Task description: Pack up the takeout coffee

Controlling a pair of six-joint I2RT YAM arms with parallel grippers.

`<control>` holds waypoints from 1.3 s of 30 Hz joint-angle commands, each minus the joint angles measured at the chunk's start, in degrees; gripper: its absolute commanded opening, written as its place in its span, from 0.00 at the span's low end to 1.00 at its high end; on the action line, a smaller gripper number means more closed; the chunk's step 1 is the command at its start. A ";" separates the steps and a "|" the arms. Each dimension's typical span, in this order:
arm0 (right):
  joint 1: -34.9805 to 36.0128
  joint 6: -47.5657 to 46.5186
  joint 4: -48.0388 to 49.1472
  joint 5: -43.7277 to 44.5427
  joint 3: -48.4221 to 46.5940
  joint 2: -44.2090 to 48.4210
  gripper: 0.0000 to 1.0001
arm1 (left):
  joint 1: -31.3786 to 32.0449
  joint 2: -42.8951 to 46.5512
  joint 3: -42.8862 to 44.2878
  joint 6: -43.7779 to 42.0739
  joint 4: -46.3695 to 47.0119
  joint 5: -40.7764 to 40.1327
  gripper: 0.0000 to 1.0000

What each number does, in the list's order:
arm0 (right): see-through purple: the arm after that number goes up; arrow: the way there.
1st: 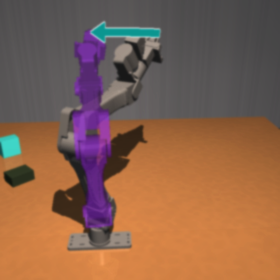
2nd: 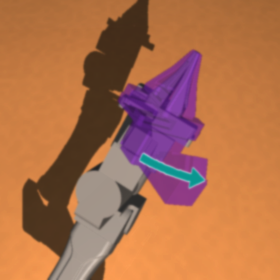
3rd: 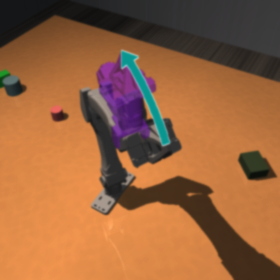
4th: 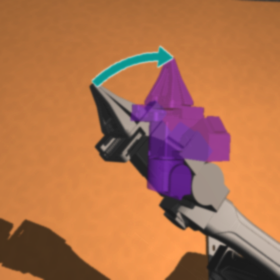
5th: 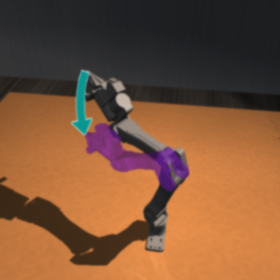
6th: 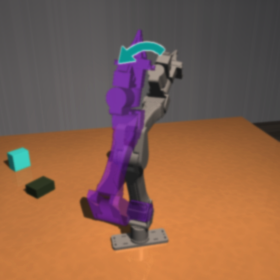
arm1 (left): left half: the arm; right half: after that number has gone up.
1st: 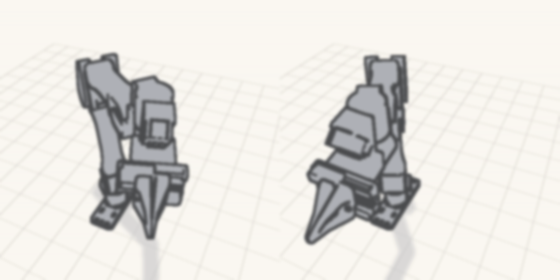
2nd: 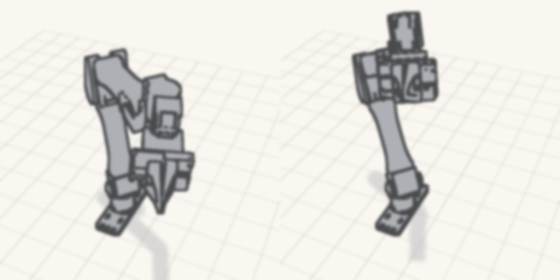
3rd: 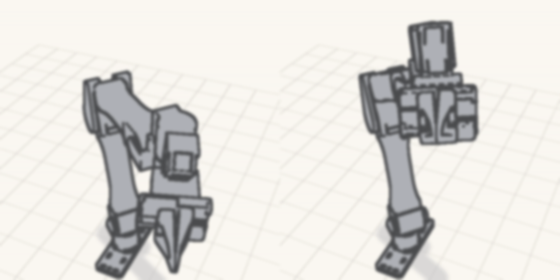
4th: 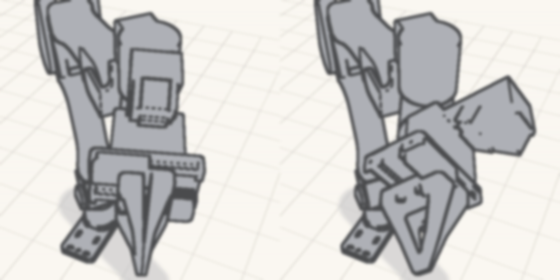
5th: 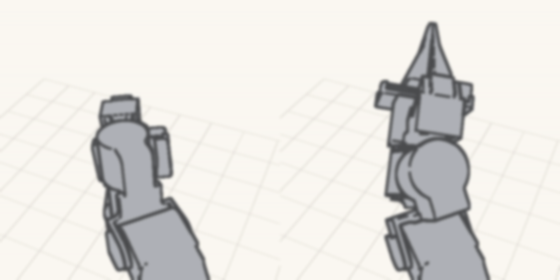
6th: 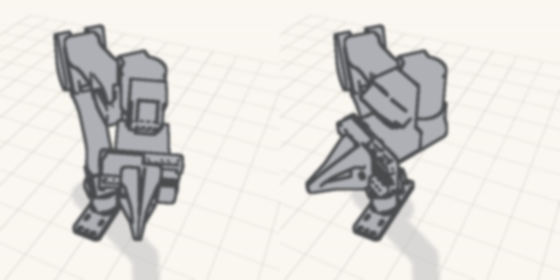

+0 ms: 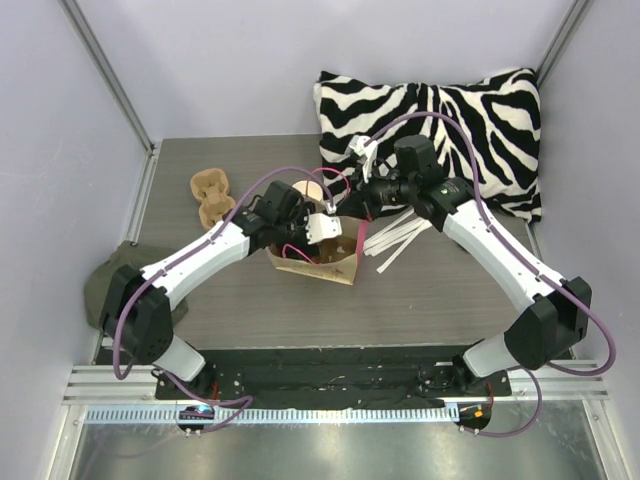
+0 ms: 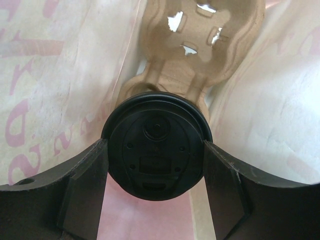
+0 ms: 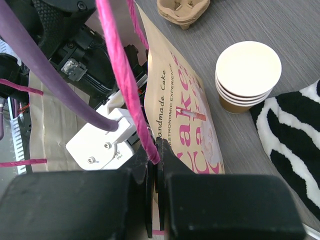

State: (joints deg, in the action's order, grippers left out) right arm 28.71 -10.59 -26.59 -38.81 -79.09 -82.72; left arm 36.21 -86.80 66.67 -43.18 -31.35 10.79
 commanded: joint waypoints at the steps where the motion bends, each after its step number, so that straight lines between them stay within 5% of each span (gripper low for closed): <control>1: -1.02 0.04 -6.28 -3.99 -2.21 -1.92 0.01 | -3.50 -6.69 1.87 -0.24 -7.49 -2.35 0.44; 20: -4.36 -1.80 -9.88 -6.28 -8.36 -11.67 0.01 | -6.76 -19.10 7.07 -3.84 -11.54 -3.23 0.37; 39: -4.80 -4.97 -12.26 -9.62 -10.12 -13.61 0.01 | -6.85 -19.98 6.80 -5.08 -14.08 -4.19 0.43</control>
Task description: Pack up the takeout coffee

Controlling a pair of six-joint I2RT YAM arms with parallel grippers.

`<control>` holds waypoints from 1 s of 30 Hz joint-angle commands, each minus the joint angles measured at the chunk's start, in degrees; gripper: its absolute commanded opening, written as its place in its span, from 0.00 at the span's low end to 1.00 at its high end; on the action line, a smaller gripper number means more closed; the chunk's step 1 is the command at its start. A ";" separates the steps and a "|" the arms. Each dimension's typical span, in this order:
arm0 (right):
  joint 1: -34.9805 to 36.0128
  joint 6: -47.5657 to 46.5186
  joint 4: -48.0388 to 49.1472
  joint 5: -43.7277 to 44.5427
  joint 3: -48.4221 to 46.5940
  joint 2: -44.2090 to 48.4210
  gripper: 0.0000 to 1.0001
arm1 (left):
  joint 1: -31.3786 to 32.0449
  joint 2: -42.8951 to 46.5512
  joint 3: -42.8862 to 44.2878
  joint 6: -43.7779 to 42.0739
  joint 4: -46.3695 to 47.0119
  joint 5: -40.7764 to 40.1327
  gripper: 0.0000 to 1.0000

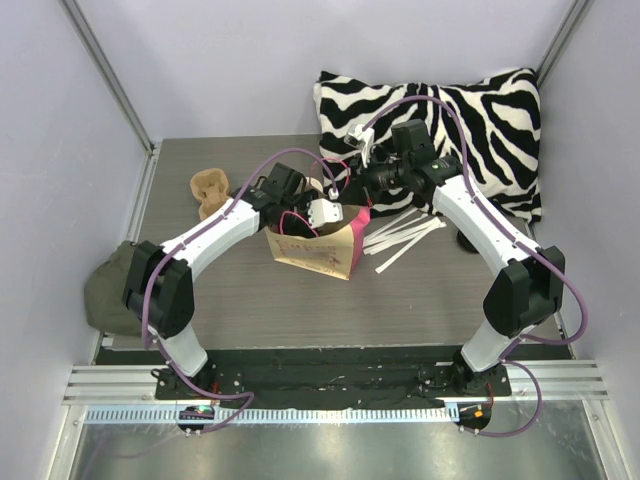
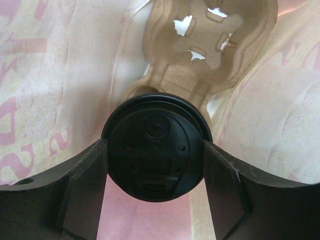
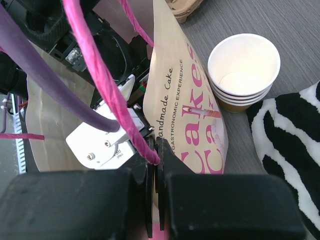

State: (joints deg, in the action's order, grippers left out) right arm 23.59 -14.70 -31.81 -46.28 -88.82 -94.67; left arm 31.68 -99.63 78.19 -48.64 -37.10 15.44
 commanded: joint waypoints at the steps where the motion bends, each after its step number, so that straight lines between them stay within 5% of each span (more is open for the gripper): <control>1: 0.40 -0.86 -7.12 -2.15 -0.39 -1.65 0.01 | -2.24 -7.07 -4.54 0.65 -8.42 -8.76 0.44; 14: 0.40 -2.18 -8.00 -1.53 0.13 -0.86 0.01 | 1.10 -1.00 -0.24 4.78 -9.83 -9.20 0.77; 30: 0.40 -3.58 -8.62 -1.79 -0.22 0.37 0.01 | 2.95 4.18 1.70 5.14 -9.75 -10.43 0.83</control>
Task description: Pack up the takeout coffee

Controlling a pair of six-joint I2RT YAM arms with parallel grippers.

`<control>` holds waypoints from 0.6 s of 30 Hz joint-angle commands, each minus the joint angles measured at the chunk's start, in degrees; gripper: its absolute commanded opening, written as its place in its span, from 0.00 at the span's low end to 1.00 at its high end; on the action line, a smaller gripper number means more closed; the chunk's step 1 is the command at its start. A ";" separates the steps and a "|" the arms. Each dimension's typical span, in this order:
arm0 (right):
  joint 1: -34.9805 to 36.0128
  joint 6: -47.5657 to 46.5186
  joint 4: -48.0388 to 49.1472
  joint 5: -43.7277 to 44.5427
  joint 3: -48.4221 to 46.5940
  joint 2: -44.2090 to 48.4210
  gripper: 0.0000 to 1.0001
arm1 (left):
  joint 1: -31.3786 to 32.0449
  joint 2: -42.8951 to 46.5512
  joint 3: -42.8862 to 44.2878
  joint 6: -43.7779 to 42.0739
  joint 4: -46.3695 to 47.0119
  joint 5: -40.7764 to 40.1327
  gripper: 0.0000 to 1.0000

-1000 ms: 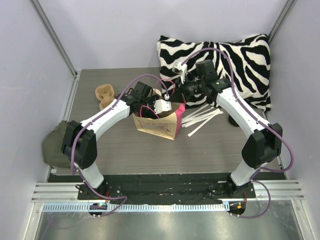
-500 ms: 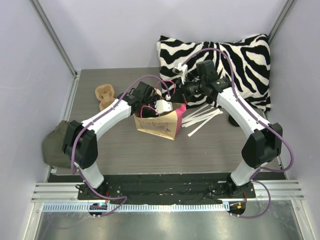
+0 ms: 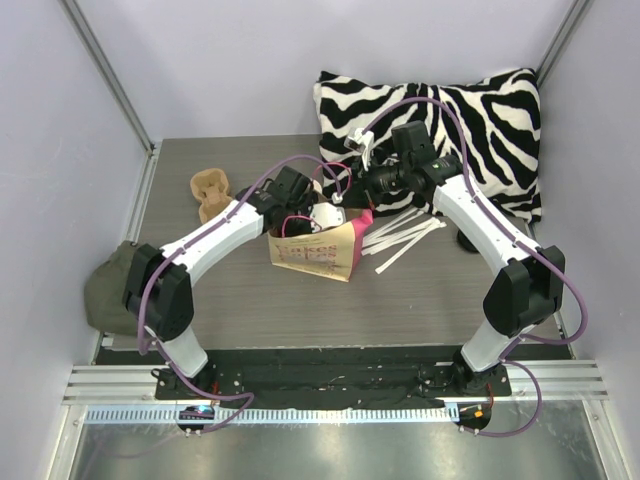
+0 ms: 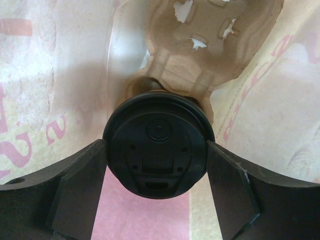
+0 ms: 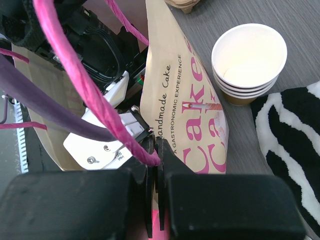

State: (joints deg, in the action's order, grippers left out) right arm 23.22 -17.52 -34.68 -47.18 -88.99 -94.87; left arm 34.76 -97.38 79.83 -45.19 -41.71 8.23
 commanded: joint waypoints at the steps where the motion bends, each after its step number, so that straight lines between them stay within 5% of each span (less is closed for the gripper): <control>1: 0.77 -0.94 -5.84 -1.07 -0.04 0.56 0.01 | -0.13 2.11 0.06 1.68 -5.31 -3.39 0.83; 18: 0.68 -6.74 -9.18 0.24 0.75 2.58 0.01 | -1.27 6.86 -3.54 5.55 -1.00 -3.48 0.83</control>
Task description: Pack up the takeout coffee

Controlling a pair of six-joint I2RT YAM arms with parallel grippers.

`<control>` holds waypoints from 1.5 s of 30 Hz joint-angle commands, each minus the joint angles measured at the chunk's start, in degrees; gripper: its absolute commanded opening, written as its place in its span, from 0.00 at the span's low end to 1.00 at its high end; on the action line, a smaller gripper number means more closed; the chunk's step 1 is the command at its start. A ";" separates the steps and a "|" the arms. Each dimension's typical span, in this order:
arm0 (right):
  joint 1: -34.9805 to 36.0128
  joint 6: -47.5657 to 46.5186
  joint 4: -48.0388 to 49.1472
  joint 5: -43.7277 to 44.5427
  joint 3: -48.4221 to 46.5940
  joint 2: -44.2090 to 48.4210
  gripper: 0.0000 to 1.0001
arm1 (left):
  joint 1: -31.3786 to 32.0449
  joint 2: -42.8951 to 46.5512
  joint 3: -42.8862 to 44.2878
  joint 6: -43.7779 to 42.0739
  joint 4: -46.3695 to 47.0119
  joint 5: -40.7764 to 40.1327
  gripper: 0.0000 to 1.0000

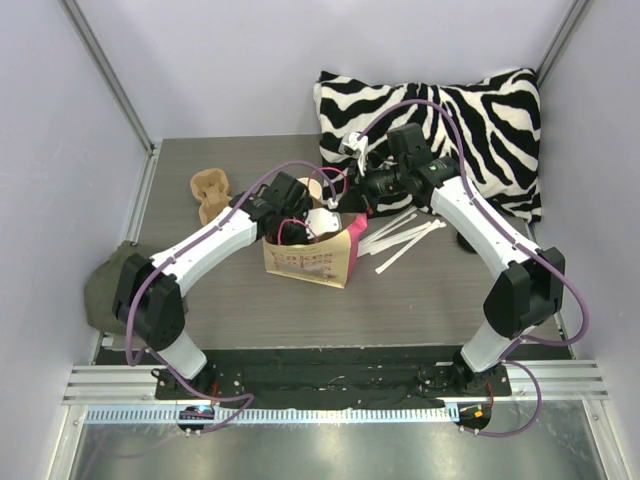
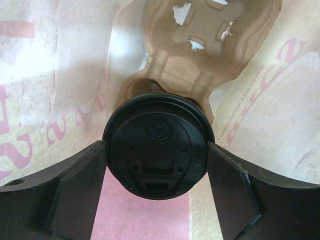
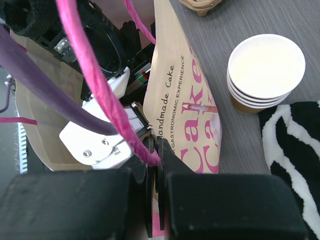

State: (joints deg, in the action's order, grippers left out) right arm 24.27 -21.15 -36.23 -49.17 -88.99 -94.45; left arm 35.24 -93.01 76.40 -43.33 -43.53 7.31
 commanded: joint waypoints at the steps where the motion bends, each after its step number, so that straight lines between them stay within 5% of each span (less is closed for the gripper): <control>1: -0.37 -3.29 -7.80 2.32 0.84 2.52 0.01 | -2.11 2.57 -0.20 3.69 0.90 -2.57 0.83; 10: -0.37 -2.94 -7.54 4.61 0.66 1.91 0.01 | -2.64 5.20 -3.36 2.82 3.36 -0.38 0.84; 20: -0.02 -1.70 -6.05 4.25 0.84 1.82 0.01 | -2.37 6.00 1.46 3.78 1.26 2.88 1.00; 45: 2.09 -1.53 -4.91 7.86 -0.92 2.17 0.01 | 2.54 5.56 4.64 2.02 -4.11 3.06 1.00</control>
State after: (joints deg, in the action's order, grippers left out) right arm 25.76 -22.28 -37.50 -45.39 -89.06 -93.45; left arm 36.01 -89.23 79.81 -41.12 -47.77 10.35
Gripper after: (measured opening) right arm 0.043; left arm 0.994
